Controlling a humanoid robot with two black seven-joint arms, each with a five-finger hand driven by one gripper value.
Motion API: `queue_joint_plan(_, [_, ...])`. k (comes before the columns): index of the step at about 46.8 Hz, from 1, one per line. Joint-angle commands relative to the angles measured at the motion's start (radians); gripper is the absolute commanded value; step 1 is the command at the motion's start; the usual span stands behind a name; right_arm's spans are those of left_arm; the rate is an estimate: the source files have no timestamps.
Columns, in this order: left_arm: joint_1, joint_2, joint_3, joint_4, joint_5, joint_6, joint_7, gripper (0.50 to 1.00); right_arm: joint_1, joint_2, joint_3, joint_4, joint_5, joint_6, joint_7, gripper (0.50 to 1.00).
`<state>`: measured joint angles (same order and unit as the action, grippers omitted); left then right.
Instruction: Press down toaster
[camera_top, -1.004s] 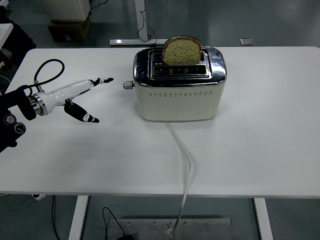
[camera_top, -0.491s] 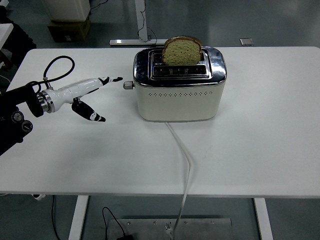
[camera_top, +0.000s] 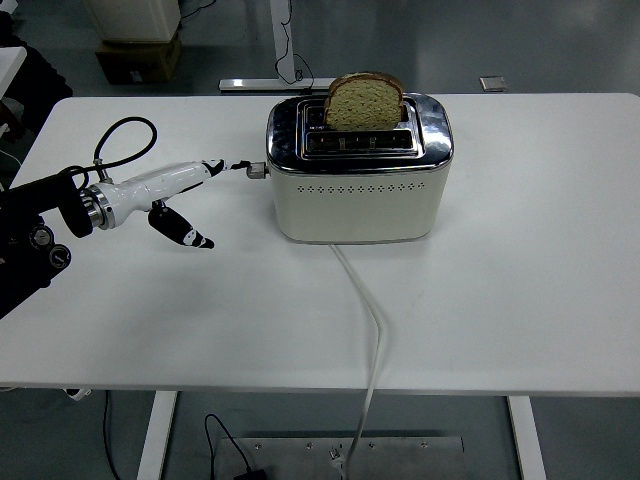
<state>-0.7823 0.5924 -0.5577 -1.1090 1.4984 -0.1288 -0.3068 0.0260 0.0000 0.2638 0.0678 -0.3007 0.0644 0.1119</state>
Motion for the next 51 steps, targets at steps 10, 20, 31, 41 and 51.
queue_joint_plan(10, [-0.002,-0.014,0.013,0.000,0.000,0.000,0.000,1.000,0.000,0.000,0.000,0.000,0.000,0.000,0.000,0.998])
queue_joint_plan(20, [0.000,-0.016,0.021,0.001,0.000,0.001,0.000,1.000,0.000,0.000,0.000,0.000,0.000,0.000,0.000,0.998])
queue_joint_plan(31, [0.005,-0.028,0.033,0.009,-0.001,0.005,0.000,1.000,0.000,0.000,0.000,0.000,0.000,0.000,0.000,0.998])
queue_joint_plan(41, [0.012,-0.029,0.048,0.014,-0.003,0.028,0.000,1.000,0.000,0.000,0.000,0.000,0.000,0.000,0.000,0.998])
queue_joint_plan(51, [0.018,-0.031,0.059,0.015,-0.004,0.038,0.000,1.000,0.000,0.000,0.000,0.000,0.000,0.000,0.000,0.998])
